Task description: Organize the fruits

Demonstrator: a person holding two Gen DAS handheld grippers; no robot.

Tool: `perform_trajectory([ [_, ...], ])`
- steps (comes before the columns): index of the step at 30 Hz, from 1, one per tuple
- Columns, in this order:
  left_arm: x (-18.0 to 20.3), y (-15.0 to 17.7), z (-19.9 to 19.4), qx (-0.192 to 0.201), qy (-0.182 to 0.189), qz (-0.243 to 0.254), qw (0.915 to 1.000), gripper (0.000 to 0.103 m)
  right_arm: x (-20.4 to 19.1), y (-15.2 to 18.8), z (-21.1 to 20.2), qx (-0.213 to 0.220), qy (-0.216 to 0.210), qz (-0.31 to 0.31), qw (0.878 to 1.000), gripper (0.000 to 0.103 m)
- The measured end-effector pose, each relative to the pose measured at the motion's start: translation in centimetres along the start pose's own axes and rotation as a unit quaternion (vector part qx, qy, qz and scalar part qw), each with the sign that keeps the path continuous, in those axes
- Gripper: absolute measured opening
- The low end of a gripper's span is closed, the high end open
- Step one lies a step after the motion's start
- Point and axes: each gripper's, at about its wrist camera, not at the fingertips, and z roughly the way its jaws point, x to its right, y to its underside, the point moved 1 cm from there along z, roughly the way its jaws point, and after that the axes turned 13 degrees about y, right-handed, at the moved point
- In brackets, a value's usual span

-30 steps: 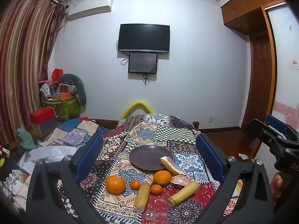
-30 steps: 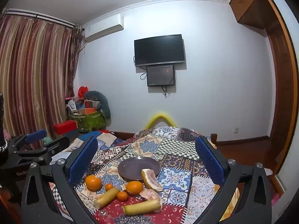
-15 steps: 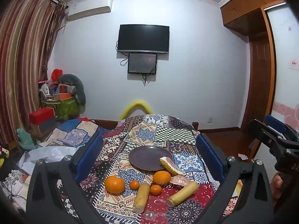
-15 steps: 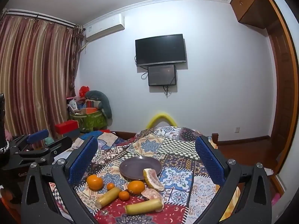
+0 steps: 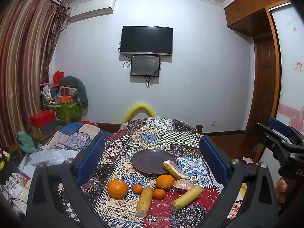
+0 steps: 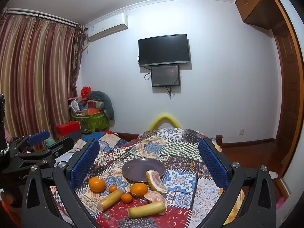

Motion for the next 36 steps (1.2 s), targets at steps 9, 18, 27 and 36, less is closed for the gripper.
perform_trajectory([
  [9,-0.37,0.04,-0.04,0.002,-0.002,0.0,1.0,0.101,-0.02,-0.13,0.02,0.001,0.0,0.001,1.0,0.103],
  [18,-0.31,0.09,-0.05,0.002,-0.002,0.004,1.0,0.101,-0.1,0.23,-0.09,0.003,-0.002,0.001,1.0,0.103],
  [27,-0.35,0.26,-0.05,0.002,-0.002,0.004,1.0,0.101,-0.38,0.32,-0.21,0.004,-0.004,0.001,1.0,0.103],
  [36,-0.5,0.39,0.15,-0.003,-0.006,0.0,1.0,0.101,-0.37,0.51,-0.15,0.0,-0.005,0.0,1.0,0.103],
])
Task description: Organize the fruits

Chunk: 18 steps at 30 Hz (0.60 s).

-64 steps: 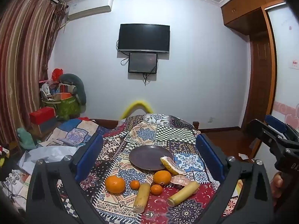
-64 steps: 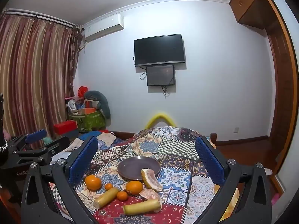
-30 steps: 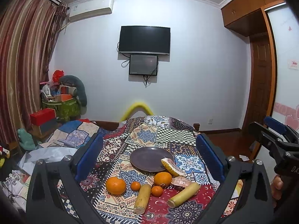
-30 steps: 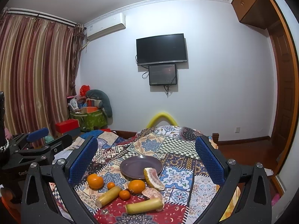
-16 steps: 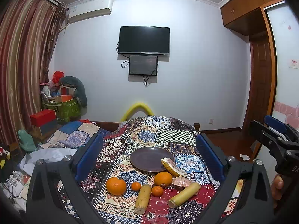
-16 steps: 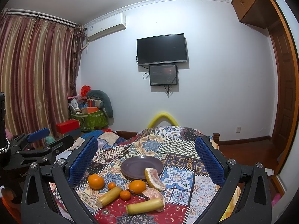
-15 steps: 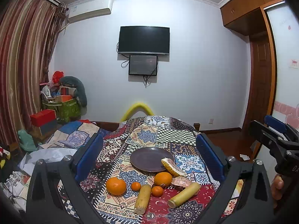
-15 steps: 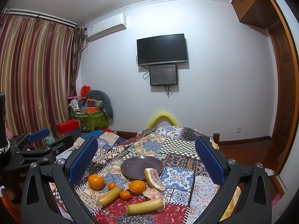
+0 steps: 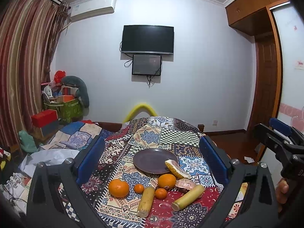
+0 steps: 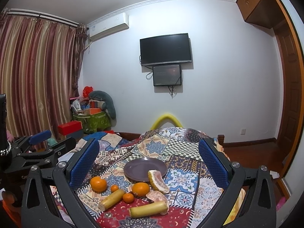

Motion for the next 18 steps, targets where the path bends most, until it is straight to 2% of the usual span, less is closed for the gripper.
perform_trajectory([
  [13,-0.4,0.2,0.3,-0.008,-0.001,-0.002,1.0,0.101,0.1,0.2,0.6,-0.01,-0.003,0.0,1.0,0.103],
  [18,-1.0,0.8,1.0,-0.022,-0.011,0.002,0.9997,0.101,-0.1,0.8,1.8,-0.03,-0.001,-0.01,1.0,0.103],
])
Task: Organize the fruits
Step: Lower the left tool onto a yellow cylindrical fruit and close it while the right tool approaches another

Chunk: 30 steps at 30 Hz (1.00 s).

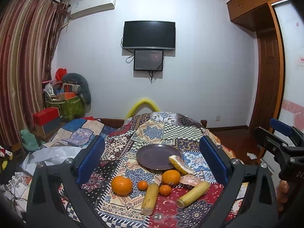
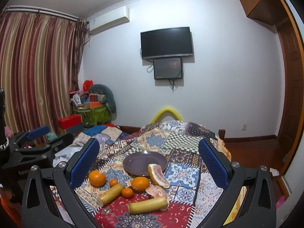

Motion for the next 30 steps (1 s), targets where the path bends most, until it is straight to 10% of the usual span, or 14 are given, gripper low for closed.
perform_trajectory([
  [14,-5.6,5.9,6.1,-0.126,-0.049,-0.043,0.9898,0.085,0.0,5.7,6.7,-0.142,0.017,-0.027,0.989,0.103],
  [30,-8.1,13.1,12.3,-0.268,-0.029,-0.096,0.9584,0.066,-3.4,13.7,12.5,-0.28,-0.025,-0.084,0.956,0.103],
])
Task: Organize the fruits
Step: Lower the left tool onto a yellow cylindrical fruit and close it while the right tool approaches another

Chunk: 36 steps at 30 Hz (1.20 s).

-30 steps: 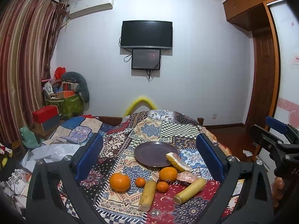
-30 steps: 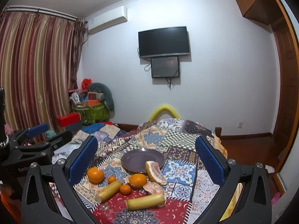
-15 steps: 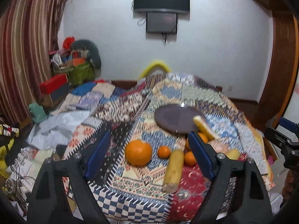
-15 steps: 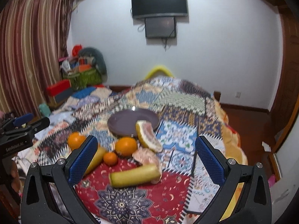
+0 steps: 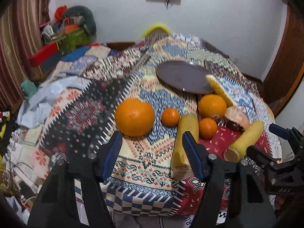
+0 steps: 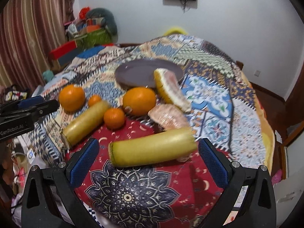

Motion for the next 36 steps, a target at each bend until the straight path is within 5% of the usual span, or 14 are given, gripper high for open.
perform_trajectory([
  [15,2.1,0.8,4.0,-0.062,0.038,0.013,0.9973,0.066,-1.6,0.1,1.5,0.009,0.032,-0.064,0.997,0.103],
  [22,2.1,0.6,5.7,-0.076,0.043,0.015,0.9961,0.066,0.7,1.1,1.7,-0.023,-0.008,-0.03,0.999,0.099],
  [26,2.0,0.5,6.6,-0.081,0.044,0.012,0.9957,0.066,2.5,1.5,1.8,-0.031,0.024,-0.009,0.999,0.096],
  [32,2.6,0.5,7.4,-0.085,0.058,0.02,0.9945,0.046,3.9,1.3,1.0,-0.042,-0.008,0.038,0.998,0.096],
  [36,3.2,0.8,7.1,-0.084,0.048,0.043,0.9944,0.041,2.5,0.6,0.3,-0.032,-0.025,0.01,0.999,0.075],
])
